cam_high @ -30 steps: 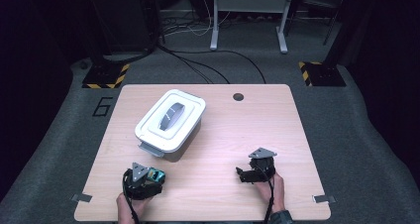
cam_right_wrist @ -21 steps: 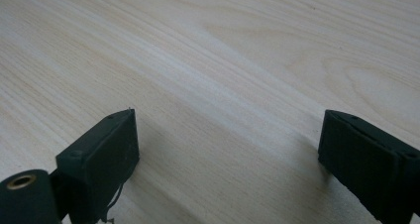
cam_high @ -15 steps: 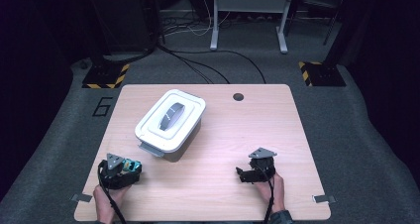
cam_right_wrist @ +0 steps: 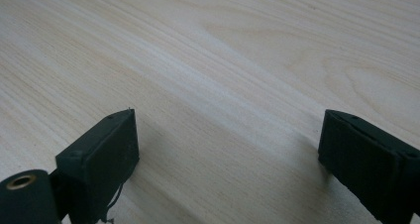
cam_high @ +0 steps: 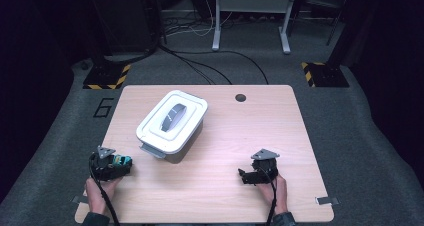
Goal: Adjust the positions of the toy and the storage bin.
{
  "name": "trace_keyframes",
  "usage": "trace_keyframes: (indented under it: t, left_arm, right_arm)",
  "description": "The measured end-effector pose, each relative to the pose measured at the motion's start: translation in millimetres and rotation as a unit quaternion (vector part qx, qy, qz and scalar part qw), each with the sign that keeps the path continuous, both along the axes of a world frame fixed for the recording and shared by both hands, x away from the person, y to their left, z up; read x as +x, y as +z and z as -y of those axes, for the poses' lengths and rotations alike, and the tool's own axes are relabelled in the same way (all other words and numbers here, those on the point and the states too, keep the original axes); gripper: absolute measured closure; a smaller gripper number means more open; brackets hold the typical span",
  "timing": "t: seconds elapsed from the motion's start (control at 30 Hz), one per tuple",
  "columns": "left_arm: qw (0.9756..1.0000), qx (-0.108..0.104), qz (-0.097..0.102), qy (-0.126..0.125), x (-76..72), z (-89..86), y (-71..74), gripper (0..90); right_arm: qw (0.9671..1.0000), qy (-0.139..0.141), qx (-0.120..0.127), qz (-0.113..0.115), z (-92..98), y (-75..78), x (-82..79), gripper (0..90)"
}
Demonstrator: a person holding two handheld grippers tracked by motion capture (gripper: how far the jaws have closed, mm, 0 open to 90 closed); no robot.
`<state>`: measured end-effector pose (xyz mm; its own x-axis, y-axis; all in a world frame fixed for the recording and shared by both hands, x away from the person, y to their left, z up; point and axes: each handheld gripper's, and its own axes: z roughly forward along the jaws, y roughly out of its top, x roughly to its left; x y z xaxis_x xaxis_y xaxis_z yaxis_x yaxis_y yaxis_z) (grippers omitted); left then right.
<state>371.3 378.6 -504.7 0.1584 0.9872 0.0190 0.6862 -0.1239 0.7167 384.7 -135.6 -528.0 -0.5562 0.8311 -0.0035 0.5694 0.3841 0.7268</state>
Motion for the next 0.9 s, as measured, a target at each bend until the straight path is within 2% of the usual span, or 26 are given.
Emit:
trace_keyframes:
  t: [0.03, 0.27, 0.37, 0.53, 0.83, 0.9]
  left_arm:
    - [1.0, -0.001, 0.002, 0.003, 2.4, -2.3, -0.7, 24.3]
    - [0.9997, -0.006, -0.024, 0.007, 18.9, -14.0, -2.3, 24.2]
    - [0.9995, -0.009, -0.028, 0.011, 22.9, -16.2, -3.9, 24.2]
    - [0.9988, -0.015, -0.047, 0.007, 29.4, -20.8, -9.8, 24.1]
    - [0.9989, -0.018, -0.042, 0.003, 29.3, -21.0, -10.8, 23.0]
    - [0.9991, -0.022, -0.034, 0.011, 27.5, -21.7, -8.9, 17.5]
  right_arm:
    - [1.0, 0.0, 0.0, 0.0, 0.0, 0.0, 0.0, 7.8]
    - [1.0, 0.0, 0.0, 0.0, 0.0, 0.0, 0.1, 7.8]
    - [1.0, 0.0, 0.0, 0.0, 0.0, 0.0, 0.1, 7.8]
    - [1.0, 0.001, 0.0, 0.0, 0.1, -0.1, 0.2, 7.8]
    - [1.0, 0.001, 0.001, 0.0, 0.1, -0.1, 0.2, 7.8]
    - [1.0, 0.001, 0.001, 0.0, 0.1, -0.1, 0.3, 7.8]
